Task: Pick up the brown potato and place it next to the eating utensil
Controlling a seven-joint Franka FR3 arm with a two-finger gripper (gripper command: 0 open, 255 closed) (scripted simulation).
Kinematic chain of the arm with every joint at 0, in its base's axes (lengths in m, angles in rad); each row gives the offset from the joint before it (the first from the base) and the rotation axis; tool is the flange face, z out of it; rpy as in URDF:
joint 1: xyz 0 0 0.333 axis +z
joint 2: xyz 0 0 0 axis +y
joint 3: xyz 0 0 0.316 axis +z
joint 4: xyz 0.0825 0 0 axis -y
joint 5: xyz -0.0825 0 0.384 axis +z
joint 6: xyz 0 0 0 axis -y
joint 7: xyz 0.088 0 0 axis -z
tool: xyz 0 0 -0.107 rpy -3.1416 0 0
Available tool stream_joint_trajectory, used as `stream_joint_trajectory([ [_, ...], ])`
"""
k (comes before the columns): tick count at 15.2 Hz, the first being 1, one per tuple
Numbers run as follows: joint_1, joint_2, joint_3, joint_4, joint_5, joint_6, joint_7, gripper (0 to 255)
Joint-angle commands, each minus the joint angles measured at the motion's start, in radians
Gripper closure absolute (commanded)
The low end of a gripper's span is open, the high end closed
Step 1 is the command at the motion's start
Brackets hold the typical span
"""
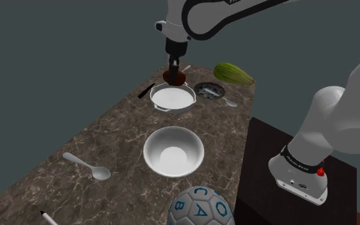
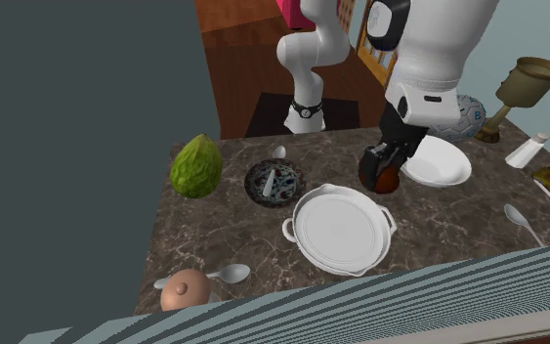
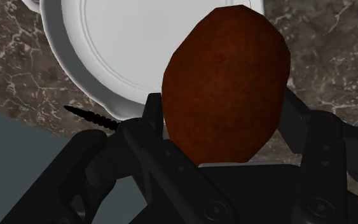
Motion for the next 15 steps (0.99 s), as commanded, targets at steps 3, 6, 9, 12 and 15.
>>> stream_joint_trajectory([
  [3,0.046,0.002,0.053,0.003,-0.012,-0.006,0.107,255],
  [6,0.080,0.011,0.091,0.015,-0.021,-0.013,0.183,255],
  [9,0.114,0.029,0.129,0.037,-0.032,-0.023,0.260,255],
  [12,0.149,0.055,0.165,0.070,-0.045,-0.036,0.336,255],
  [15,0.184,0.089,0.199,0.114,-0.061,-0.052,0.412,255],
])
